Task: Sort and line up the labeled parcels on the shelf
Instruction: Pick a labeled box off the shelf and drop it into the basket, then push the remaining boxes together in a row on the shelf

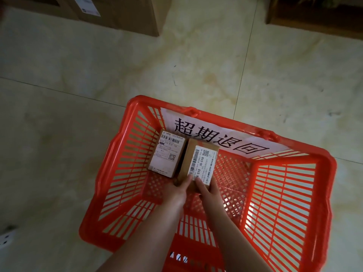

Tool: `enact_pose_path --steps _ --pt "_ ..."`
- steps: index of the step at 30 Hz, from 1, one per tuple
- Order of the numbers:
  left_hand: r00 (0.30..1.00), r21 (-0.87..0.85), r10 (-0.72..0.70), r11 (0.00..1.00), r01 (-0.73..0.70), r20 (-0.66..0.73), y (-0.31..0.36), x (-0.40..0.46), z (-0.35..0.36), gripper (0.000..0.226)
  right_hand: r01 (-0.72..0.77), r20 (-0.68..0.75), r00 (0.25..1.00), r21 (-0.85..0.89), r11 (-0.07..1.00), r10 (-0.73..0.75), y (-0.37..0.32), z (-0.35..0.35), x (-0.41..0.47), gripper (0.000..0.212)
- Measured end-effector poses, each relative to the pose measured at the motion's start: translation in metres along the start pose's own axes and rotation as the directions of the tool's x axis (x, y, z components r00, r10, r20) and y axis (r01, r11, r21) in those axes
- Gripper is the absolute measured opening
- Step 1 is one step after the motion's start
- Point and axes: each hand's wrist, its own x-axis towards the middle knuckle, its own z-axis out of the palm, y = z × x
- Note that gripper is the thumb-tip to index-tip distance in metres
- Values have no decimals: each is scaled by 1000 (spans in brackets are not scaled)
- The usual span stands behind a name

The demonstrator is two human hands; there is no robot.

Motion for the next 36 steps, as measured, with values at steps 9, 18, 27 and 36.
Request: enact_pose_path --steps 9,18,27,36 --pt "982 -22 -189 982 190 25 22 -54 -31 82 -159 -250 962 -167 973 114 -50 -6 -55 76" --pt "979 -437 135 898 -55 154 108 -254 -150 22 -20 131 991 50 999 13 -204 10 -244 19" --pt "943 -796 284 524 -302 -171 75 -533 -352 25 268 653 754 -210 940 -69 -297 108 -519 19" --pt "843 -842 179 105 -530 -508 -101 -699 -484 19 457 871 454 -407 791 187 -208 222 -730 12"
